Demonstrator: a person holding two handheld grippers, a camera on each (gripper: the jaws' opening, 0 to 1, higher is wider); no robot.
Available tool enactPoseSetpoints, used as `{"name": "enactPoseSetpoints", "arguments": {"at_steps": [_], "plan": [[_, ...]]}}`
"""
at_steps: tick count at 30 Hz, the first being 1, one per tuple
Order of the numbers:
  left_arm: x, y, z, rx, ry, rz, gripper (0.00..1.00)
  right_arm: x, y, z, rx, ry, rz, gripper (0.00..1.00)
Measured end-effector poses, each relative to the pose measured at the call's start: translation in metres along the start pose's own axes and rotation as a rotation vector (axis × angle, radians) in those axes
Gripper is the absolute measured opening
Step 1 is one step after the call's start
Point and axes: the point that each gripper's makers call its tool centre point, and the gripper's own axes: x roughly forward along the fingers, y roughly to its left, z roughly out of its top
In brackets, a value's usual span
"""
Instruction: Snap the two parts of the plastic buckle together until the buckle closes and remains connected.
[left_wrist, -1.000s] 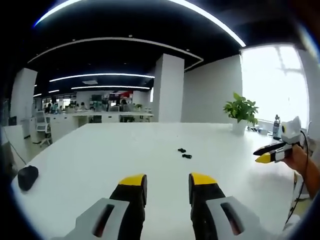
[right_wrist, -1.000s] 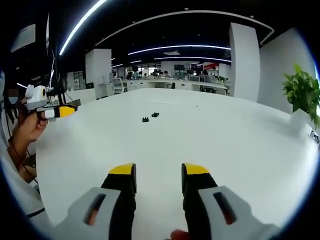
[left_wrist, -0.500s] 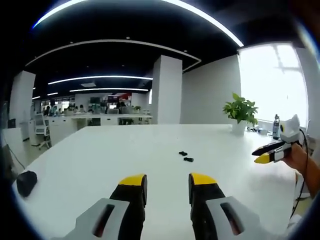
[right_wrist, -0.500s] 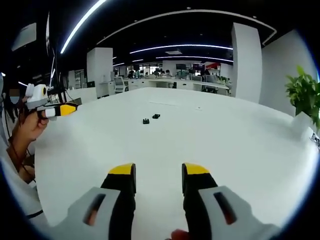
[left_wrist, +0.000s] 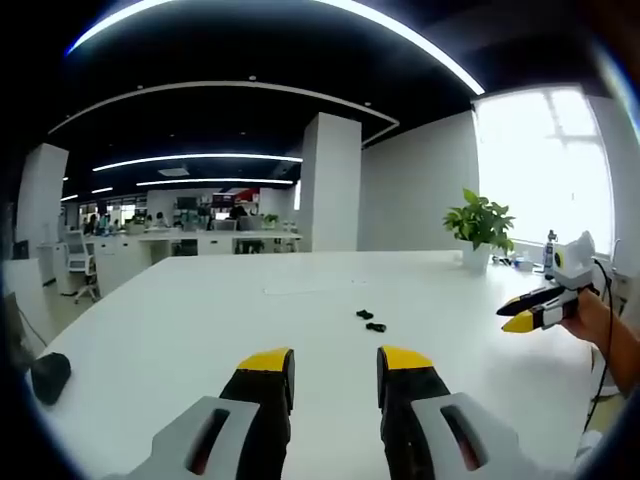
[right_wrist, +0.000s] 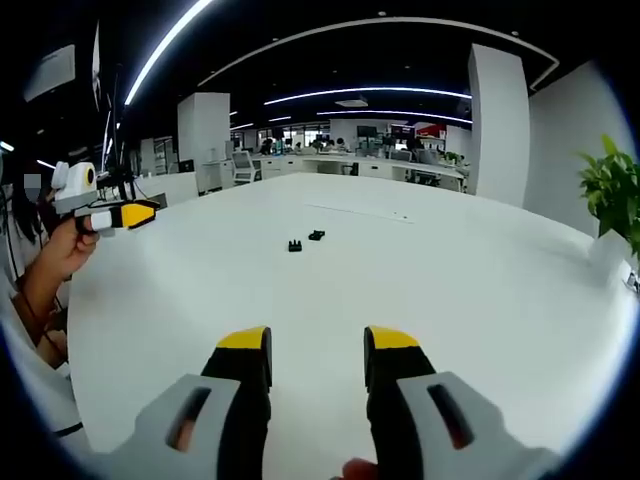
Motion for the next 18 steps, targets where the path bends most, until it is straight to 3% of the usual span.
{"name": "enactPoseSetpoints", "arguments": {"at_steps": [18], "plan": [[0.004,-0.007,0.005,0.0,-0.004,-0.015,0.31,0.007,-0.018,0.016,-0.046,-0.004,0.001,0.32]]}}
